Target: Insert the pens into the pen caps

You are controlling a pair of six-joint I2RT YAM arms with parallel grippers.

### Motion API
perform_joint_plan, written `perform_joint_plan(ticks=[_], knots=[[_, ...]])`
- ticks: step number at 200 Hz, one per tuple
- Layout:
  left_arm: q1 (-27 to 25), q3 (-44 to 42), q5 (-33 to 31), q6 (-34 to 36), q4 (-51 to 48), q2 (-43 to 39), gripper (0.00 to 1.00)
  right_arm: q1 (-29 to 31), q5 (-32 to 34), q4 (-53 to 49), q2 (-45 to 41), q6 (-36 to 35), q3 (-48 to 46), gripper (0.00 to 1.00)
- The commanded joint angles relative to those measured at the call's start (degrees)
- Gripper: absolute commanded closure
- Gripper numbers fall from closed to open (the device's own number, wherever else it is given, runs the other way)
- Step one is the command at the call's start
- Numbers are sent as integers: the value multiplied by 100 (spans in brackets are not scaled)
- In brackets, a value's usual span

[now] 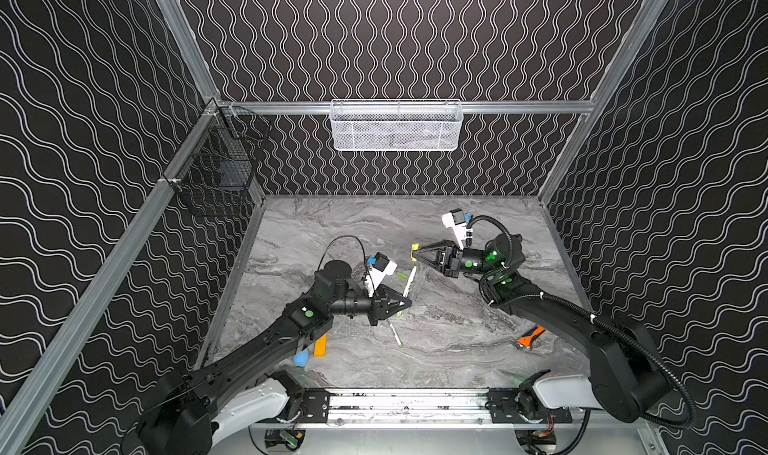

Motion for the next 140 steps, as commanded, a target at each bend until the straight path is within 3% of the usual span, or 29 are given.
perform_joint_plan(ticks=[1,140], knots=[[-9,-27,-99,131,101,-33,100,40,6,150,-32,-31,62,89],[-1,-10,-366,204,-67,-111,100,87,-31,-160,-172,-168,108,89]])
